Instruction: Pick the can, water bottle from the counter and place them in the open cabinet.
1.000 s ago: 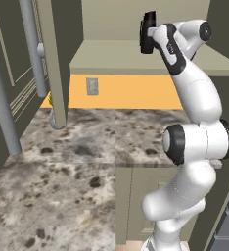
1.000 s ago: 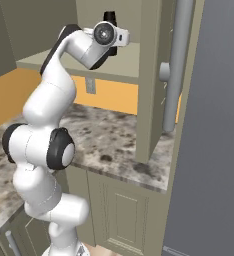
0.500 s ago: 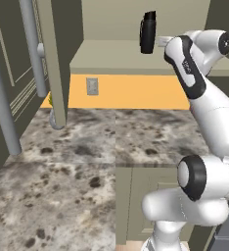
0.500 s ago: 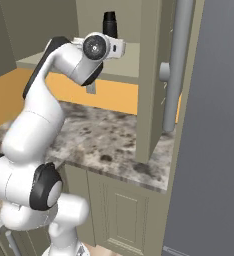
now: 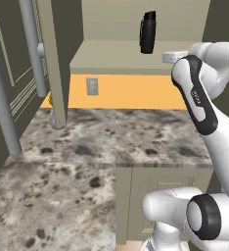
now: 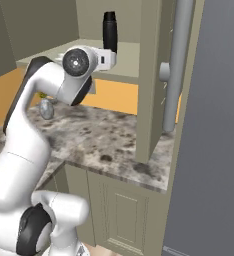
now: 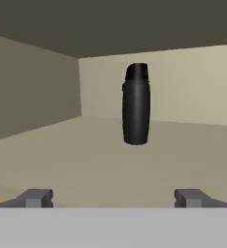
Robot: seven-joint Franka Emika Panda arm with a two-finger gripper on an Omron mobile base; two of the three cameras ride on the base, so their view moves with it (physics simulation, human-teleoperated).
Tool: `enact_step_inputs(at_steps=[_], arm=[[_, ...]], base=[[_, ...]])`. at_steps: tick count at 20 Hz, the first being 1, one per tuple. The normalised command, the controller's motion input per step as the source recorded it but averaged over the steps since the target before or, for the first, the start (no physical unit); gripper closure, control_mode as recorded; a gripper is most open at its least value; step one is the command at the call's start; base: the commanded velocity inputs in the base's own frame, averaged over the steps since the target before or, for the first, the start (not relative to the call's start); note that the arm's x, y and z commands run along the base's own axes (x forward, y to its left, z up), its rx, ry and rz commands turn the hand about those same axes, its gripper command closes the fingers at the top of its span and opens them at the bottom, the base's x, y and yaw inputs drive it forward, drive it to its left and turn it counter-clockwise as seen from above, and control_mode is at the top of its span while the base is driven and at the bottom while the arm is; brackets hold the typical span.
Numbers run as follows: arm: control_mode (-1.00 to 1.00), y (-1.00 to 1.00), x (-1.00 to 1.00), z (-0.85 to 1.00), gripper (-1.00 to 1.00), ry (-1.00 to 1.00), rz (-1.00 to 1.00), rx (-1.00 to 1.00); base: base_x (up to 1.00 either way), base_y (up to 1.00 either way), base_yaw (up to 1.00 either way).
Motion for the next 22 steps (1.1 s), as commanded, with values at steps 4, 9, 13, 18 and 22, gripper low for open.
enact_step_inputs(at_steps=[4,9,13,18,22], arm=[[-1.00,0.24,-0.73,-0.12,-1.00,0.09,0.00,-0.16],[-1.00,0.14,-0.88,-0.14,-1.00,0.05,-0.03,-0.10],[-1.00,0.15,-0.83,-0.22,-1.00,0.09,-0.10,-0.07],[-1.00,0.06,-0.59,-0.31,-1.00,0.08,-0.10,-0.05],[-1.00,0.00,-0.22,-0.17,-1.00,0.02,-0.04,0.00]], base=[[0.00,0.00,0.00],[0.00,0.00,0.00],[0.00,0.00,0.00],[0.00,0.00,0.00],[0.00,0.00,0.00]])
